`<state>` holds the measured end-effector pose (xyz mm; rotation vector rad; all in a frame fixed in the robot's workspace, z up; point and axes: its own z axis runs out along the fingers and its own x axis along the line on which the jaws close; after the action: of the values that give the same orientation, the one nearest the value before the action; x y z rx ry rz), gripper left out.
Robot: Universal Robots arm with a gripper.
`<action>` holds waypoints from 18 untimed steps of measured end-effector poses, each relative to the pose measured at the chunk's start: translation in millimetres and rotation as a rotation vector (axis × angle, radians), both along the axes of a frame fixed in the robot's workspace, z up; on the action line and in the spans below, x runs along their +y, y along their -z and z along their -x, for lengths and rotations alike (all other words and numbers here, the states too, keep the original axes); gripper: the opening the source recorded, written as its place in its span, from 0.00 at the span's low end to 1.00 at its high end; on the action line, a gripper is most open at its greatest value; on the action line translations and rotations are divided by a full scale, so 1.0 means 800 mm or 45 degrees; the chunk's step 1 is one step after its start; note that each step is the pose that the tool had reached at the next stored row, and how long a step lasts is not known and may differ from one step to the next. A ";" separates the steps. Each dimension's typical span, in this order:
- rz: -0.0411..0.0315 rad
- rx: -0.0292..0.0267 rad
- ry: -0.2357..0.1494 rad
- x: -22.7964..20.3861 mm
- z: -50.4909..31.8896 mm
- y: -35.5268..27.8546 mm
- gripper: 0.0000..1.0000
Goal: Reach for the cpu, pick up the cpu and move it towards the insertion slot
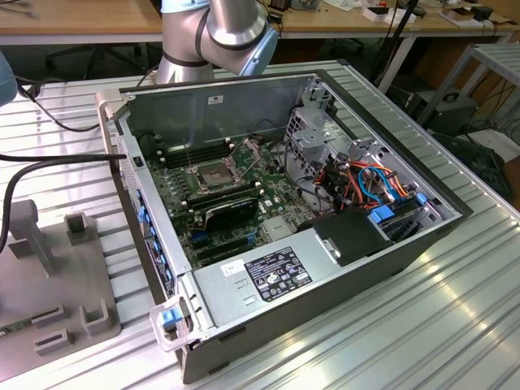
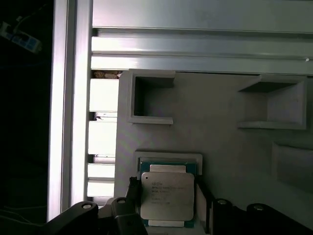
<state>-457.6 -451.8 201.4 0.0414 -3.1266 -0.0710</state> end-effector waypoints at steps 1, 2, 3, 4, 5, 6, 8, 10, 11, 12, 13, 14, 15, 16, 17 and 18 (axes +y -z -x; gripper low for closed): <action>0.0000 0.0013 0.000 0.0000 0.000 -0.0019 0.54; -0.0001 0.0021 0.000 0.0000 0.000 -0.0029 0.54; -0.0001 0.0038 0.000 0.0000 0.000 -0.0049 0.54; -0.0004 0.0044 0.000 0.0000 0.000 -0.0049 0.54; -0.0003 0.0044 0.000 0.0000 0.000 -0.0050 0.54; -0.0003 0.0046 0.000 0.0000 0.000 -0.0050 0.54; -0.0003 0.0046 0.000 0.0000 0.000 -0.0054 0.54; -0.0001 0.0048 0.000 0.0000 0.000 -0.0070 0.54; -0.0003 0.0046 0.000 -0.0001 0.000 -0.0078 0.54; -0.0003 0.0050 0.000 -0.0001 0.000 -0.0091 0.54; -0.0004 0.0052 0.000 0.0000 0.000 -0.0110 0.54; -0.0003 0.0057 0.000 -0.0001 0.000 -0.0132 0.54; -0.0005 0.0059 0.000 0.0000 0.000 -0.0151 0.54; -0.0004 0.0062 0.000 -0.0001 0.000 -0.0168 0.54; -0.0004 0.0069 0.000 0.0000 0.000 -0.0190 0.54; -0.0005 0.0073 0.000 0.0000 0.000 -0.0205 0.54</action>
<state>-457.4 -451.9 217.8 0.0411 -3.1209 -0.0716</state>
